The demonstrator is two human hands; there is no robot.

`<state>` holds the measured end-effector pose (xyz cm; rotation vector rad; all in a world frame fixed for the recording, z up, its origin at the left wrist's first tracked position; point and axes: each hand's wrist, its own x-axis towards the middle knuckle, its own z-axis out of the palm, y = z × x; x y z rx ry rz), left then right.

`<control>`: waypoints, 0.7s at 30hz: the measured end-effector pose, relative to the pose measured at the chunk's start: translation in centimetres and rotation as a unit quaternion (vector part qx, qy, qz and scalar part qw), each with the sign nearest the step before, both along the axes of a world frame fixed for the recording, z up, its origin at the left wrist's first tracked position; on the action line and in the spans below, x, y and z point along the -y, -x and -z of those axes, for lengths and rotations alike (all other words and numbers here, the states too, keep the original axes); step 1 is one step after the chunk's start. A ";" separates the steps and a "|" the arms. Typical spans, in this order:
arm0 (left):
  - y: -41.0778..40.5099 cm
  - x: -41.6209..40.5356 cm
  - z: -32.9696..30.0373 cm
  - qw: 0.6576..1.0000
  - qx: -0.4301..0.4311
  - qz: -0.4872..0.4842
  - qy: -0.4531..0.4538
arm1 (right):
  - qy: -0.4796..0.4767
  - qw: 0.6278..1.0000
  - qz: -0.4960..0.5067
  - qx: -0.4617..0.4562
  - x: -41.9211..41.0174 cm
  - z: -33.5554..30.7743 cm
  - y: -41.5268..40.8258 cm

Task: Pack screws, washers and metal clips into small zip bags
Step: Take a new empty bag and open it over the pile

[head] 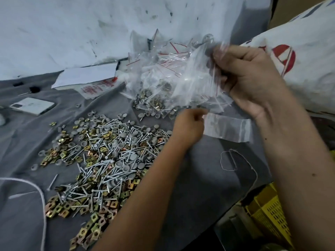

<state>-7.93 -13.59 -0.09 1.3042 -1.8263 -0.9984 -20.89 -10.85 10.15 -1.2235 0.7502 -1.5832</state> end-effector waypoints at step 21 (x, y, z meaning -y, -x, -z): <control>-23.8 -2.1 0.4 0.902 0.035 -0.264 0.340 | -0.007 0.975 0.066 -0.211 5.7 10.6 -20.4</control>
